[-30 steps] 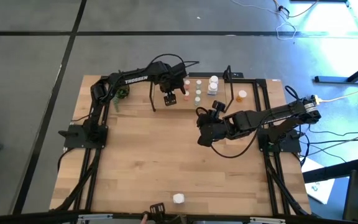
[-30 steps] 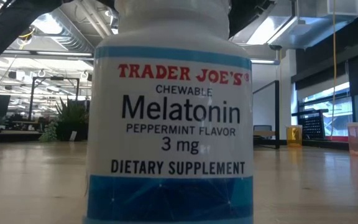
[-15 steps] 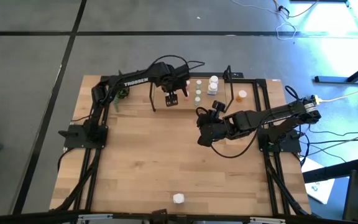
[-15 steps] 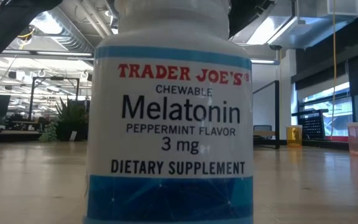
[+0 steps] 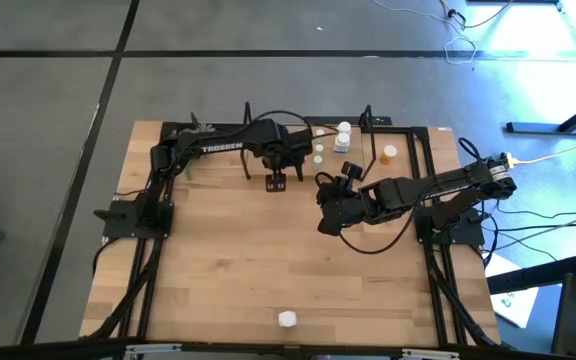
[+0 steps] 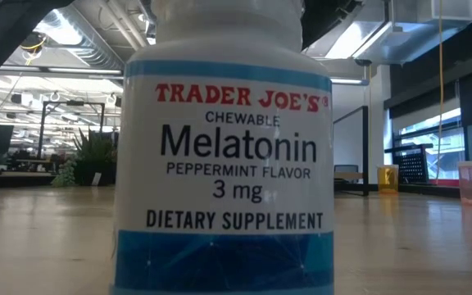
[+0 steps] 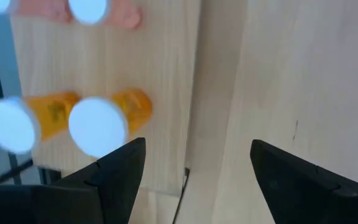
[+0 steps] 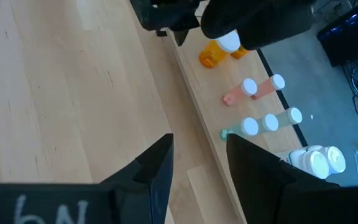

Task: Pick and place medicine bottles onto shelf by color
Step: Put the bottom orange pill bottle on the shelf aligned with the orange bottles

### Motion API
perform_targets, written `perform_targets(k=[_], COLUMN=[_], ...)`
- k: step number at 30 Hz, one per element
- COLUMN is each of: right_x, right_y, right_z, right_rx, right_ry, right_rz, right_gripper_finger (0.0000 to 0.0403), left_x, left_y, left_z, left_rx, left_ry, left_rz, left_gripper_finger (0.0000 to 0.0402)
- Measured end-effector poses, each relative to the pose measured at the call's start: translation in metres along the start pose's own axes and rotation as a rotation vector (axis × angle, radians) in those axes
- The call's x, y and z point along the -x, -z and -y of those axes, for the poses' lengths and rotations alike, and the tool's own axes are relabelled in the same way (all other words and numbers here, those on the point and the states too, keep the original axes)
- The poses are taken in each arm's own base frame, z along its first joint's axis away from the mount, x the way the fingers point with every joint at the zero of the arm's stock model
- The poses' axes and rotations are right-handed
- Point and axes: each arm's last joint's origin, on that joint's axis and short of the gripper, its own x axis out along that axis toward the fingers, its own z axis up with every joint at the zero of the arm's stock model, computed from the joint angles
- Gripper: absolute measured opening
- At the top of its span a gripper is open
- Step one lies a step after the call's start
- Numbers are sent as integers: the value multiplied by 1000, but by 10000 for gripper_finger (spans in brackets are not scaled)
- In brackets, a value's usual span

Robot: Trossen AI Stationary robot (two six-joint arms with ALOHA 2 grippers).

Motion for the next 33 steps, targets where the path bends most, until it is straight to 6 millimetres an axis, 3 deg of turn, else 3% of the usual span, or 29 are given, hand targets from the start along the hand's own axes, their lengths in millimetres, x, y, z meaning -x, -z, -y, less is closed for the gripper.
perform_targets(k=[18, 28, 33], right_x=[0, 0, 0], right_y=[0, 0, 0], right_z=[0, 0, 0], right_rx=[1, 1, 0], right_ry=[0, 0, 0], right_rz=[0, 0, 0], right_gripper_finger=[152, 152, 152], left_x=[-45, -49, -48], left_y=[9, 12, 13], left_z=[-28, -36, -28], left_rx=[41, 63, 93], left_ry=[139, 125, 121], left_rz=[43, 47, 2], left_gripper_finger=[284, 284, 284])
